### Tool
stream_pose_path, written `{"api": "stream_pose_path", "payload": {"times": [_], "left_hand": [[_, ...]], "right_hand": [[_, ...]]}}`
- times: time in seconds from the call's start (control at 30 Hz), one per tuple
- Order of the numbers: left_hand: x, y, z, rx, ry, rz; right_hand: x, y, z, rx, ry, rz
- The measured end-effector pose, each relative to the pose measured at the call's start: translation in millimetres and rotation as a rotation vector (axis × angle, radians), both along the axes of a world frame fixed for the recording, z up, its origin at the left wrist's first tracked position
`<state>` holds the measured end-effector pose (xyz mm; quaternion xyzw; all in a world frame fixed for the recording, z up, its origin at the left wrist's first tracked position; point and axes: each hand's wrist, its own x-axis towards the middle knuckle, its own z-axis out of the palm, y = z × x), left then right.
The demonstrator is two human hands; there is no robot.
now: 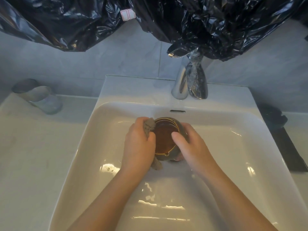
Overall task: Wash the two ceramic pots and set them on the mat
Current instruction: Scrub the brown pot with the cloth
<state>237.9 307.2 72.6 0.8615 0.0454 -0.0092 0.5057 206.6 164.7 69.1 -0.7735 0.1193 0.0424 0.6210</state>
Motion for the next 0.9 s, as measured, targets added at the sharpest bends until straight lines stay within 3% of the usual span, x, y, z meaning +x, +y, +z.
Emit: {"api": "stream_pose_path", "payload": {"times": [0.17, 0.3, 0.37, 0.43, 0.57, 0.67, 0.9], "left_hand": [[2.6, -0.9, 3.0, 0.023, -0.041, -0.085], [8.1, 13.9, 9.3, 0.099, -0.042, -0.464], [9.3, 16.5, 9.6, 0.077, 0.008, -0.524], [8.9, 14.1, 5.9, 0.079, -0.022, -0.428], [6.3, 7.2, 2.6, 0.032, -0.064, -0.034], [5.4, 8.4, 2.4, -0.013, -0.055, 0.016], [13.4, 23.0, 12.8, 0.157, -0.083, -0.521]], "right_hand": [[2.4, -3.9, 2.3, -0.023, -0.120, -0.035], [4.6, -23.1, 5.4, -0.003, 0.065, 0.230], [6.2, -31.0, 8.0, 0.021, 0.144, 0.287], [6.9, -33.1, 10.0, 0.047, 0.153, 0.254], [5.0, -23.0, 5.9, 0.099, 0.150, 0.059], [3.2, -18.7, 7.7, 0.144, 0.060, -0.045], [5.2, -32.5, 10.4, 0.084, 0.134, 0.159]]}}
